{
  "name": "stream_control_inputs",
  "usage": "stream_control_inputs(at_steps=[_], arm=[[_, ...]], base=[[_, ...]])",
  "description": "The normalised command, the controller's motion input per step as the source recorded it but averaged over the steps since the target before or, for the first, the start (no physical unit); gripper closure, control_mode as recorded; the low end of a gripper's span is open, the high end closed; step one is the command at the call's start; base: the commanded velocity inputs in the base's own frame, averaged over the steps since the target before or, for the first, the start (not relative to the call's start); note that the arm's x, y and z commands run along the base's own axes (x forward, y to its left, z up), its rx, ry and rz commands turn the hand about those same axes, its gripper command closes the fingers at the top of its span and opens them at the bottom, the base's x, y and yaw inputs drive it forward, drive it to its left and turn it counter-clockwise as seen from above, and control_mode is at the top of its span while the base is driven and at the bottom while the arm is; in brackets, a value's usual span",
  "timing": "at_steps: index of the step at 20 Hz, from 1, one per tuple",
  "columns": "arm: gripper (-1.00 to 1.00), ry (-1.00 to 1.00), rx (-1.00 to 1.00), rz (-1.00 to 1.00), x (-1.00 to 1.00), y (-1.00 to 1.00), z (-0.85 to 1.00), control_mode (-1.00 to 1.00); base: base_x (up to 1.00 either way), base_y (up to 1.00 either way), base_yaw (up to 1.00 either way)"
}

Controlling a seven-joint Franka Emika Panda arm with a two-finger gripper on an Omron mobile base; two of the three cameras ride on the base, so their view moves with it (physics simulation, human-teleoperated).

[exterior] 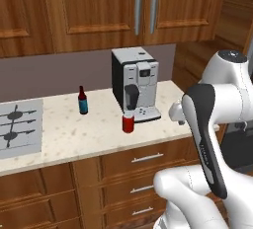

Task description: Move the drinks to the dining counter.

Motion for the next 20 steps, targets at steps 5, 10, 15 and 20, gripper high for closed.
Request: stream_control_inputs(at_steps=[5,10,15,20], arm=[[-1.0,0.0,0.0,0.0,0.0,0.0,0.0,1.0],[-1.0,0.0,0.0,0.0,0.0,0.0,0.0,1.0],[-1.0,0.0,0.0,0.0,0.0,0.0,0.0,1.0],[-1.0,0.0,0.0,0.0,0.0,0.0,0.0,1.0]], base=[[0.33,0.21,0.15],[0.35,0.3,0.21],[0.22,0.4,0.15],[0.07,0.6,0.04]])
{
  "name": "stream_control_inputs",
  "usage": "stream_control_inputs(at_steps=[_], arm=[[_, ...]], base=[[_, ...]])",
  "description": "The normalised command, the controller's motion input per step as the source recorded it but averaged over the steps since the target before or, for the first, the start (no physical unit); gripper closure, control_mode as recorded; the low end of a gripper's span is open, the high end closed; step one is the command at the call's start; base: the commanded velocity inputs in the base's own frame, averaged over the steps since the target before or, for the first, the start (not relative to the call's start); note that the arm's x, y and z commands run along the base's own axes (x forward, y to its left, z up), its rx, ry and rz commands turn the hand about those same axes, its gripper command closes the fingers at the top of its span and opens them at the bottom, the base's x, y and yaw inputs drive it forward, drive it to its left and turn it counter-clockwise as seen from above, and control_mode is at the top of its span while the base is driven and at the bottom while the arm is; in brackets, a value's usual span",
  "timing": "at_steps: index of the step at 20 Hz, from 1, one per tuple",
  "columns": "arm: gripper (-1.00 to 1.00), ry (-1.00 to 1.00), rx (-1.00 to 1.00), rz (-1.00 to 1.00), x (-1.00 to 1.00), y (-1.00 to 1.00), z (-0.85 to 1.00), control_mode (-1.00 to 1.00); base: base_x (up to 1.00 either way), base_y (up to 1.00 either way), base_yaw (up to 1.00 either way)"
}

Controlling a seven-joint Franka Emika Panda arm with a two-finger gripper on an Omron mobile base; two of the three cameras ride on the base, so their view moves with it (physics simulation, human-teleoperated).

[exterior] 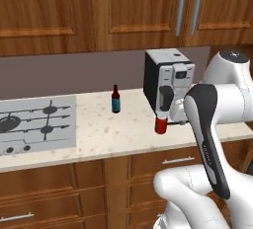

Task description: Move the drinks to the dining counter.

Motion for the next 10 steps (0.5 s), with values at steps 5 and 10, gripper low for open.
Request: stream_control_inputs(at_steps=[5,10], arm=[[-1.0,0.0,0.0,0.0,0.0,0.0,0.0,1.0],[-1.0,0.0,0.0,0.0,0.0,0.0,0.0,1.0]], base=[[0.35,0.32,0.0],[0.37,0.0,0.0]])
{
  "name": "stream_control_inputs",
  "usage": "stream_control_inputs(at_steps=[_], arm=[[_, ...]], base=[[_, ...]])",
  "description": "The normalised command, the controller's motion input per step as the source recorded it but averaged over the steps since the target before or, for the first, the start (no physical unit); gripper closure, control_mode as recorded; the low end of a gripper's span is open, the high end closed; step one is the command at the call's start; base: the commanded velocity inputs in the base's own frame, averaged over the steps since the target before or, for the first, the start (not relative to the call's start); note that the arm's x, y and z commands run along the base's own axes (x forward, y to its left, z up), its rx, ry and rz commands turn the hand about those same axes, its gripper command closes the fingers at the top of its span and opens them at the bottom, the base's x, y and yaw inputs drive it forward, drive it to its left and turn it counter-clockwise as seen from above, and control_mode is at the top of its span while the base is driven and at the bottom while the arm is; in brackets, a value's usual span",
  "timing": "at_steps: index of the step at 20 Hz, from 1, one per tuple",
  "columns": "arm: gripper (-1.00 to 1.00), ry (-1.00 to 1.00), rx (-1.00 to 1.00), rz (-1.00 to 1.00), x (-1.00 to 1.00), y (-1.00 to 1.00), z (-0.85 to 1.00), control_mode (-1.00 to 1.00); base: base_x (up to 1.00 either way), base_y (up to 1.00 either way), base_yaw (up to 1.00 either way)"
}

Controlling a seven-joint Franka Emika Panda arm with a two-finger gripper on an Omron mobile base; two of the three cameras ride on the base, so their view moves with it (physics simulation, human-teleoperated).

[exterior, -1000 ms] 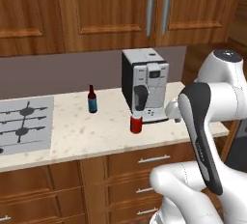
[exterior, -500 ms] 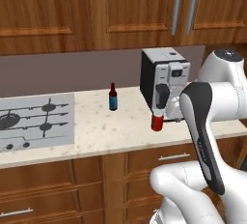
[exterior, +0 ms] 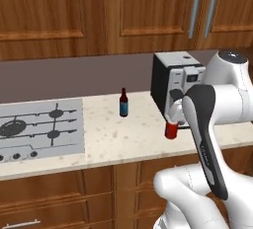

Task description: Move the drinks to the dining counter.

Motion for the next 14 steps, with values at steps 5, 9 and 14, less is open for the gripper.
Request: stream_control_inputs(at_steps=[5,9,14], arm=[[-1.0,0.0,0.0,0.0,0.0,0.0,0.0,1.0],[-1.0,0.0,0.0,0.0,0.0,0.0,0.0,1.0],[-1.0,0.0,0.0,-0.05,0.05,-0.13,-0.22,-1.0]], base=[[0.41,-0.02,0.0],[0.2,-0.01,0.0],[0.16,-0.03,-0.03]])
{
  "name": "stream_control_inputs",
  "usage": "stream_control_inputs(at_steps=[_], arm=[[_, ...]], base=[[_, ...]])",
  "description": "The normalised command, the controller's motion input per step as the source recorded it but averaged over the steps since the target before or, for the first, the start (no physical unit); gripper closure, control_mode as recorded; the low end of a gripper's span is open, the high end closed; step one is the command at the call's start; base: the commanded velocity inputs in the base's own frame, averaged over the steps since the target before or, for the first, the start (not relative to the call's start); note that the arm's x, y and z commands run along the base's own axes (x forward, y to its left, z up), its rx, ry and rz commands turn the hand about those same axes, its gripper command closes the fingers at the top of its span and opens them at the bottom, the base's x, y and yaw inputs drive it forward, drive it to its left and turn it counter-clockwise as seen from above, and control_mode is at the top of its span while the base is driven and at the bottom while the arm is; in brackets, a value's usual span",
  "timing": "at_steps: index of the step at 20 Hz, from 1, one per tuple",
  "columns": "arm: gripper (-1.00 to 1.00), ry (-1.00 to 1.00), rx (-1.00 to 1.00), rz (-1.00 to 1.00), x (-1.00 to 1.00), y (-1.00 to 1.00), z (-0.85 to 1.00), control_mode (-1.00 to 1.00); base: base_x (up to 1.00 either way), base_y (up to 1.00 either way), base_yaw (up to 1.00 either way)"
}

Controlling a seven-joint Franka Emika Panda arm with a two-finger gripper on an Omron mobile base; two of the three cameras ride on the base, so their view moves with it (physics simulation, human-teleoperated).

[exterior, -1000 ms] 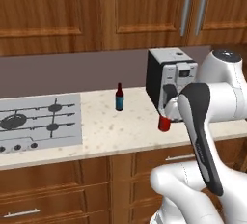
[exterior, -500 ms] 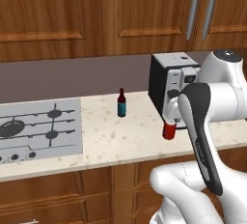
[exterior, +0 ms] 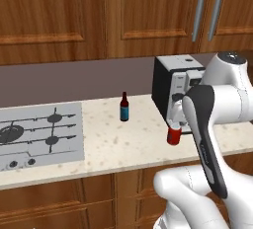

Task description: Move the drinks to the dining counter.

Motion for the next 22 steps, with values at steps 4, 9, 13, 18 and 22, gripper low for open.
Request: stream_control_inputs(at_steps=[4,9,13,18,22], arm=[[-1.0,0.0,0.0,-0.1,0.19,-0.4,-0.66,-1.0],[-1.0,0.0,0.0,-0.07,0.24,-0.42,-0.71,-1.0],[-1.0,0.0,0.0,-0.04,0.29,-0.33,-0.46,-1.0],[-1.0,0.0,0.0,0.0,0.26,-0.08,-0.23,-1.0],[-1.0,0.0,0.0,0.0,0.41,0.0,-0.21,-1.0]], base=[[0.0,0.0,0.0],[0.0,0.0,0.0],[0.0,0.0,0.0],[0.0,0.0,0.0],[0.0,0.0,0.0]])
